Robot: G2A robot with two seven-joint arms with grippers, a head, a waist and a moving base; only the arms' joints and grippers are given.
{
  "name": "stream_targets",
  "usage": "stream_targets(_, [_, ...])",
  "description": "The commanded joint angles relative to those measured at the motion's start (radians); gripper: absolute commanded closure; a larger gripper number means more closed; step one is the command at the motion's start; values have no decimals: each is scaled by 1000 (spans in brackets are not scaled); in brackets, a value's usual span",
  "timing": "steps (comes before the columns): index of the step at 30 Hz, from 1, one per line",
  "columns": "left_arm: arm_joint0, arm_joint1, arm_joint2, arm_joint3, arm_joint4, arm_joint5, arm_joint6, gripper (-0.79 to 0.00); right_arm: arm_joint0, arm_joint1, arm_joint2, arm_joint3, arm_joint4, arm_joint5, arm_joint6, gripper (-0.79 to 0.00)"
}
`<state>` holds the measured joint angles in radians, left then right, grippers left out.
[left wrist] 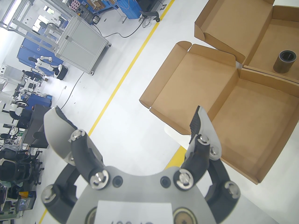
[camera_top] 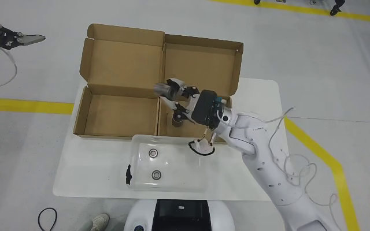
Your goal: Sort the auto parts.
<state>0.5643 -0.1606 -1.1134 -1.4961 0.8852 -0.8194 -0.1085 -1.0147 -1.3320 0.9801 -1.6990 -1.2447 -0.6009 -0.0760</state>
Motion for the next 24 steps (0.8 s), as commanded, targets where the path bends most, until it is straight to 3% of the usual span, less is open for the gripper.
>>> stream_targets(1, [0,0,0,0,0,0,0,-785,-5,2,10,22,0,2,7,0])
stream_targets(14, [0,0,0,0,0,0,0,-785,-94,27,102,97,24,8,127,0])
stream_targets(24, [0,0,0,0,0,0,0,-785,-121,39,126,148,61,27,330,0])
